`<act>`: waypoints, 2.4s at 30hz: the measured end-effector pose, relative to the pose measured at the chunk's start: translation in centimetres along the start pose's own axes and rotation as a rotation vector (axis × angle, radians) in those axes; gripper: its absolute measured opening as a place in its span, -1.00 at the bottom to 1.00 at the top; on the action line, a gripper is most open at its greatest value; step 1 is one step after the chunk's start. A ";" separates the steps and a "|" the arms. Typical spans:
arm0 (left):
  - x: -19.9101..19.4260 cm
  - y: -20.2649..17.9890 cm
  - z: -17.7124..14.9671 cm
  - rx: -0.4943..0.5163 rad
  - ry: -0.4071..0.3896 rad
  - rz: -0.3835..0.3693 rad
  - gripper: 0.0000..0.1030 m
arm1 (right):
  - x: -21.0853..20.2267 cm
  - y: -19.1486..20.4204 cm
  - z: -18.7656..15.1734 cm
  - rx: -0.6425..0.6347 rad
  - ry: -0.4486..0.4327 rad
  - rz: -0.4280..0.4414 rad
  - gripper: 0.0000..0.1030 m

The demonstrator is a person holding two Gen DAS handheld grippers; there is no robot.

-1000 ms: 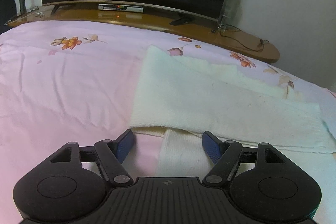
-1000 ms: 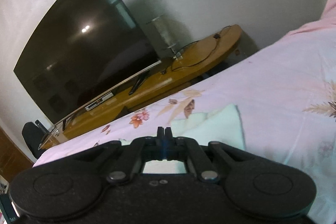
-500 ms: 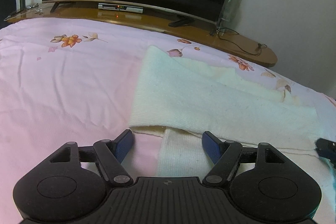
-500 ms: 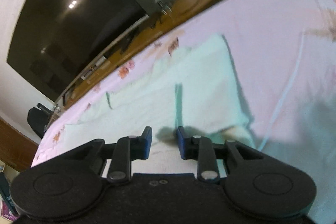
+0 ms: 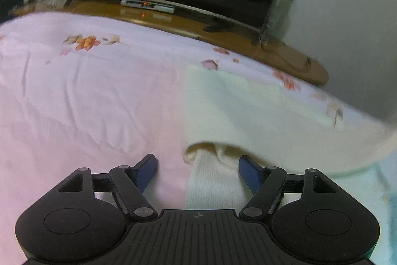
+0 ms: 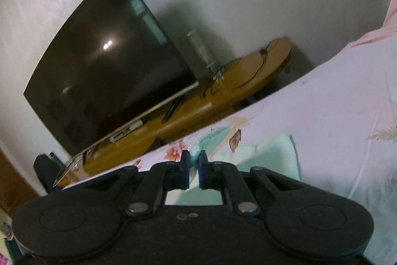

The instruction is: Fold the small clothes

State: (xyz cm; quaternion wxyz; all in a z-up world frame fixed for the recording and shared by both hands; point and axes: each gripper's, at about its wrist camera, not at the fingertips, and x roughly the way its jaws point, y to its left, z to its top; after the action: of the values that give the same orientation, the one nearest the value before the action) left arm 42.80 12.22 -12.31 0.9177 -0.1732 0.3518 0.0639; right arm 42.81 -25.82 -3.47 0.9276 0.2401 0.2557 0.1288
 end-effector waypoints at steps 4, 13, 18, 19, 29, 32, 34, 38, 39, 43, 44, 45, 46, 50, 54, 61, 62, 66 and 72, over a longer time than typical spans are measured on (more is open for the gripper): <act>0.7 0.1 0.4 -0.006 0.011 0.005 0.41 | 0.0 0.3 -0.4 -0.027 0.029 0.012 -0.85; 0.8 1.5 0.7 0.014 -0.012 0.087 0.41 | -0.5 -1.0 -0.4 -0.008 0.019 -0.014 -0.85; -0.5 1.8 0.8 -0.046 -0.091 0.055 0.41 | 0.4 -2.1 -1.9 -0.003 0.102 -0.039 -0.85; -0.8 1.7 0.8 -0.046 -0.107 0.047 0.41 | 0.4 -2.1 -2.2 -0.003 0.108 -0.038 -0.85; 0.4 0.0 0.7 0.065 -0.027 0.054 0.41 | 0.1 -2.6 -2.4 -0.001 0.122 -0.057 -0.85; -0.9 -0.1 1.0 0.042 -0.099 0.027 0.41 | 0.0 -2.7 -2.3 -0.009 0.128 -0.058 -0.85; -0.2 -0.5 1.0 0.074 -0.060 0.026 0.41 | 0.1 -2.8 -2.4 -0.014 0.133 -0.058 -0.84; 0.8 0.6 0.8 0.028 -0.032 0.089 0.41 | 0.0 -2.9 -2.5 -0.005 0.131 -0.057 -0.84; 0.8 1.2 0.8 0.004 -0.037 0.089 0.41 | 0.0 -2.9 -2.4 -0.002 0.129 -0.057 -0.84; 1.1 0.3 0.4 0.106 -0.014 0.117 0.42 | -0.1 -3.0 -2.3 -0.017 0.129 -0.065 -0.85; 1.1 0.1 0.4 0.116 -0.009 0.121 0.42 | -0.3 -2.9 -2.2 -0.027 0.117 -0.074 -0.85; 1.2 0.2 0.5 0.109 -0.006 0.118 0.42 | -0.7 -2.8 -2.1 -0.036 0.091 -0.075 -0.85; 1.2 0.4 0.6 0.101 -0.005 0.112 0.42 | -1.2 -2.7 -1.9 -0.038 0.069 -0.073 -0.85; 1.0 0.4 0.5 0.112 -0.007 0.105 0.42 | -1.8 -3.4 -2.1 -0.046 0.073 -0.118 -0.85; 1.0 0.6 0.5 0.101 0.000 0.092 0.42 | -0.2 -5.6 -3.7 0.001 0.204 -0.171 -0.85; 0.9 1.2 0.7 0.099 0.003 0.071 0.41 | -1.1 -5.3 -3.8 -0.009 0.154 -0.162 -0.85; 0.9 1.2 0.6 0.101 0.003 0.072 0.41 | -0.9 -5.4 -3.7 -0.018 0.162 -0.174 -0.85; 0.8 1.2 0.5 0.107 0.004 0.071 0.41 | -0.4 -5.6 -3.7 -0.015 0.172 -0.185 -0.85; -0.9 2.0 0.4 0.147 0.044 0.085 0.42 | -0.3 -5.8 -4.0 -0.018 0.189 -0.181 -0.86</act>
State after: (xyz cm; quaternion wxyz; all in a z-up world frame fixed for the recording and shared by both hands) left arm 41.92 14.21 -12.04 0.9164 -0.0916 0.3827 0.0728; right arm 41.08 -29.37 -9.31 0.9093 0.1942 0.3615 0.0689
